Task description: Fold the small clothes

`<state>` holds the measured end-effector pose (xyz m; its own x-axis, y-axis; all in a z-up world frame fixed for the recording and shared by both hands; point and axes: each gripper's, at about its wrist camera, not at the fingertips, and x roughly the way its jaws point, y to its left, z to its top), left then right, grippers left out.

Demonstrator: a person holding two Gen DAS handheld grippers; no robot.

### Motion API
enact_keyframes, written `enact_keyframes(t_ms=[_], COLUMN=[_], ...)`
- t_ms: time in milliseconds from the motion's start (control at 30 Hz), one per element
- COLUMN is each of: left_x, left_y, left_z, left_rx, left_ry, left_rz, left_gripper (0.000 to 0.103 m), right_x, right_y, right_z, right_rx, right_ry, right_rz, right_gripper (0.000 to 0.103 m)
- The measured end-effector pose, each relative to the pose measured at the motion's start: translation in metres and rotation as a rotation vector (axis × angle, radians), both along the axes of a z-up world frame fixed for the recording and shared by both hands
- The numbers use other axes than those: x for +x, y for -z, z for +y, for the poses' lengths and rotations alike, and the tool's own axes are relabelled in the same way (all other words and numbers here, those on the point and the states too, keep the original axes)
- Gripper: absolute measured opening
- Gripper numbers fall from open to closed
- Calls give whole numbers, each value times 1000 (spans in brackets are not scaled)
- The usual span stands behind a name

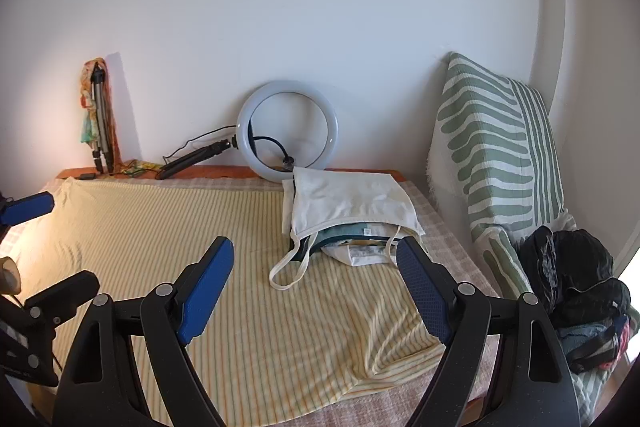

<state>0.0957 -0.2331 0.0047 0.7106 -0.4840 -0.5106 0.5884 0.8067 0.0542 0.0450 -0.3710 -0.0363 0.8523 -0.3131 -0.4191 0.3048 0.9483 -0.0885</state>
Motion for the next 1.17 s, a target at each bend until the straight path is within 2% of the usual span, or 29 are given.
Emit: enact_keyframes(t_ms=[333, 633, 1167], left_x=[0, 0, -6], left_y=[-1, -1, -1], left_z=[0, 1, 2], left_rx=[-5, -24, -17], left_ry=[1, 1, -31], left_rz=[2, 51, -11], left_gripper=[103, 103, 103], right_x=[-1, 0, 5], right_y=[1, 2, 8], right_z=[3, 3, 4], right_rx=[-10, -7, -5], right_ry=[-6, -9, -28], right_rz=[6, 11, 25], right_gripper=[83, 83, 83])
